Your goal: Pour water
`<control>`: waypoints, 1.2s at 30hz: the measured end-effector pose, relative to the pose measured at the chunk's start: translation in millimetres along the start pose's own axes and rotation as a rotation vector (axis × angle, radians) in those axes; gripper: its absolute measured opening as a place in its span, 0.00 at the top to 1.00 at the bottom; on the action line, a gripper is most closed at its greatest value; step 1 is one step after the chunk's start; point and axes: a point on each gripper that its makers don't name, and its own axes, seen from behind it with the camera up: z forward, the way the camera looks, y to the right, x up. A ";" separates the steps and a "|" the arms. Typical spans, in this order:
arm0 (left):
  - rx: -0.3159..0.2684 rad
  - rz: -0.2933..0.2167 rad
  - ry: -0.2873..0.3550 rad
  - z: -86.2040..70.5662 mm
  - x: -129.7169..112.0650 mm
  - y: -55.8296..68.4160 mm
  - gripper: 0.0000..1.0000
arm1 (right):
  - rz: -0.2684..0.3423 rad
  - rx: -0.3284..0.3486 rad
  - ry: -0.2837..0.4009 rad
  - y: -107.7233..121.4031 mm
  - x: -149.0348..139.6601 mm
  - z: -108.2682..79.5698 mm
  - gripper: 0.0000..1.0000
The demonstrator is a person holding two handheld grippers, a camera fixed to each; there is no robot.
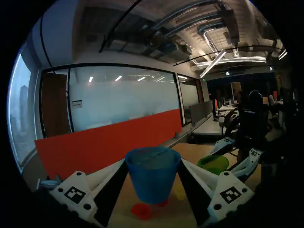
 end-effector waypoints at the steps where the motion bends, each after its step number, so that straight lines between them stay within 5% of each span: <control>1: -0.002 -0.004 -0.006 -1.2 -3.0 0.9 0.14 | 0.001 -0.001 -0.003 0.5 -0.3 -1.3 0.09; 36: -0.027 -0.077 -0.143 -28.4 -101.8 24.3 0.12 | -0.009 0.015 -0.146 2.7 -37.4 -24.9 0.09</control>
